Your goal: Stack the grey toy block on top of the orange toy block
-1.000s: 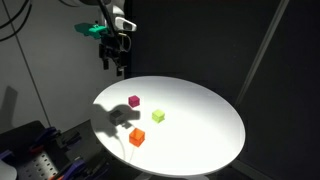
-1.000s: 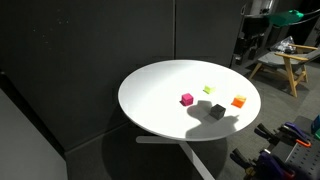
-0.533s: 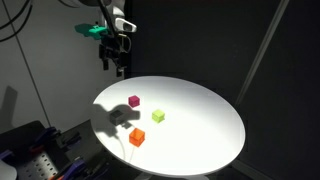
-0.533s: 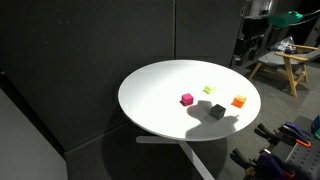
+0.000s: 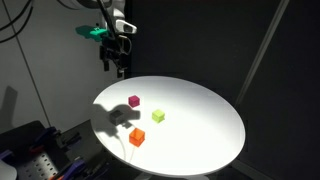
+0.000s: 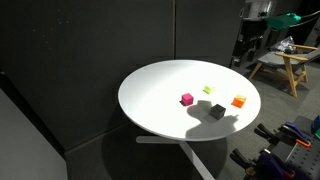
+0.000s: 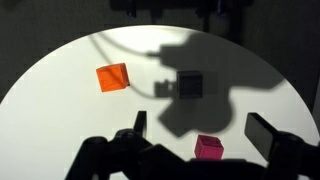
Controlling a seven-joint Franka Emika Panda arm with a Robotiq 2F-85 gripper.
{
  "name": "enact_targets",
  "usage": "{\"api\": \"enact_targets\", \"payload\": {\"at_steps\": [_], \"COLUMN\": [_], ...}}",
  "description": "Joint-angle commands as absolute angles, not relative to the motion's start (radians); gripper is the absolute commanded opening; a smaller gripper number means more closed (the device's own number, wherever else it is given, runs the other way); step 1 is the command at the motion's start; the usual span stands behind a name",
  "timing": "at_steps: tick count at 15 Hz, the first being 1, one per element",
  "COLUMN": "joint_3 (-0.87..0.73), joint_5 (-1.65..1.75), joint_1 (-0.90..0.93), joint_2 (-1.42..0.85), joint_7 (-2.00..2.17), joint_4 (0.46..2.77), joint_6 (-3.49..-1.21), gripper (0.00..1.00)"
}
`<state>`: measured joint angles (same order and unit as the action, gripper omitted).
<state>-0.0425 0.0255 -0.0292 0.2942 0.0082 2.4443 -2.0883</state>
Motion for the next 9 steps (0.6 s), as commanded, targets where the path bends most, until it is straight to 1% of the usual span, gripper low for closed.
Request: {"api": "enact_targets", "payload": {"at_steps": [1, 9], "joint_3": [-0.041, -0.045], "joint_5": [0.031, 0.022], "joint_1": [-0.031, -0.031], "joint_2": [0.254, 0.129], "joint_7": [-0.013, -0.044], "joint_4": [2.452, 2.445], "joint_6": [-2.15, -2.188], "gripper": [1.0, 1.0]}}
